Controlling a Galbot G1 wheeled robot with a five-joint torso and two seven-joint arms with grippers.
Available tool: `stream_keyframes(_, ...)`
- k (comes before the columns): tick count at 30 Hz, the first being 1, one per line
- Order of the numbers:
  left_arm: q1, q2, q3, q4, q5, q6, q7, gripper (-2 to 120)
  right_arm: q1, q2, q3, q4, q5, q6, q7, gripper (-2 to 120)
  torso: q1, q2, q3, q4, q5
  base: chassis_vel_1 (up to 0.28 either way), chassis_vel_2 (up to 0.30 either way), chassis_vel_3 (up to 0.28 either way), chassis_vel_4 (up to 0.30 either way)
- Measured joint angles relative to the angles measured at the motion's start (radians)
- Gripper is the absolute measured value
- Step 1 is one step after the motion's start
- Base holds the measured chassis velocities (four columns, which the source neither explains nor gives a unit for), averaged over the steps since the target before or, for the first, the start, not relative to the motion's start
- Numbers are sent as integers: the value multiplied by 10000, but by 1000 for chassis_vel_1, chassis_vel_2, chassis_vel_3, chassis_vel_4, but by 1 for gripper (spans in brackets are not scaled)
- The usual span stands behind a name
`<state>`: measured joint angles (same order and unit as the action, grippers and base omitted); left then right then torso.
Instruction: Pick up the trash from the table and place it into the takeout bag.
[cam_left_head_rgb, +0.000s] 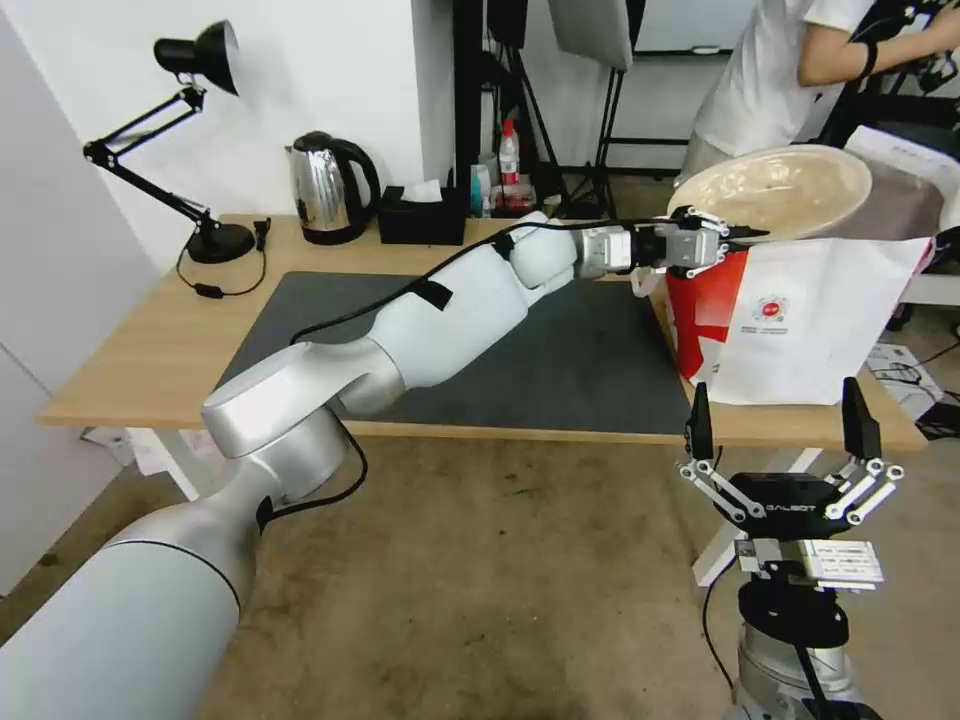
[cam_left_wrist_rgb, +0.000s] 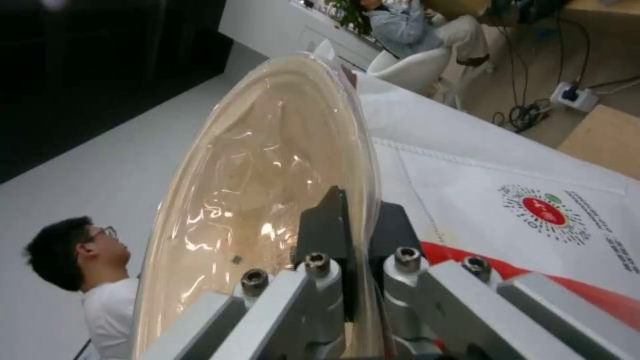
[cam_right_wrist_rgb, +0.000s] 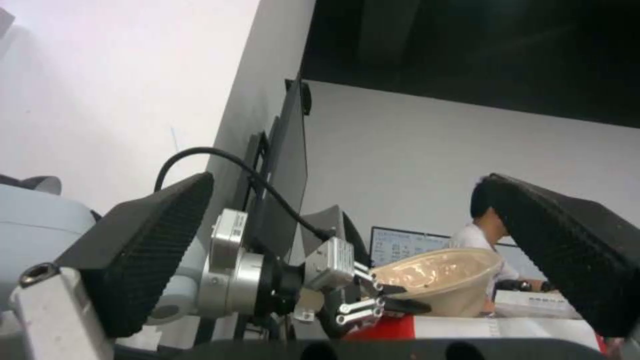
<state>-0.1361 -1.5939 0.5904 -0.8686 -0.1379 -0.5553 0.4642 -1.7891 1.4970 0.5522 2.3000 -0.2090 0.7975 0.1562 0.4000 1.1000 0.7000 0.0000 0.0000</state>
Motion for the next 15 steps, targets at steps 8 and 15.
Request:
stream_keyframes(8, 1, 4, -6, -226, 209, -7, -490, 31, 7, 31, -11, -37, -23, 69, -10, 100, -1, 0, 0, 0, 0, 0, 0, 0, 0)
stream_keyframes(15, -61, 5, -2, -255, 217, -115, -568, 57, 55, 67, -31, -62, -28, 61, -32, 100, 0, 0, 0, 0, 0, 0, 0, 0, 0)
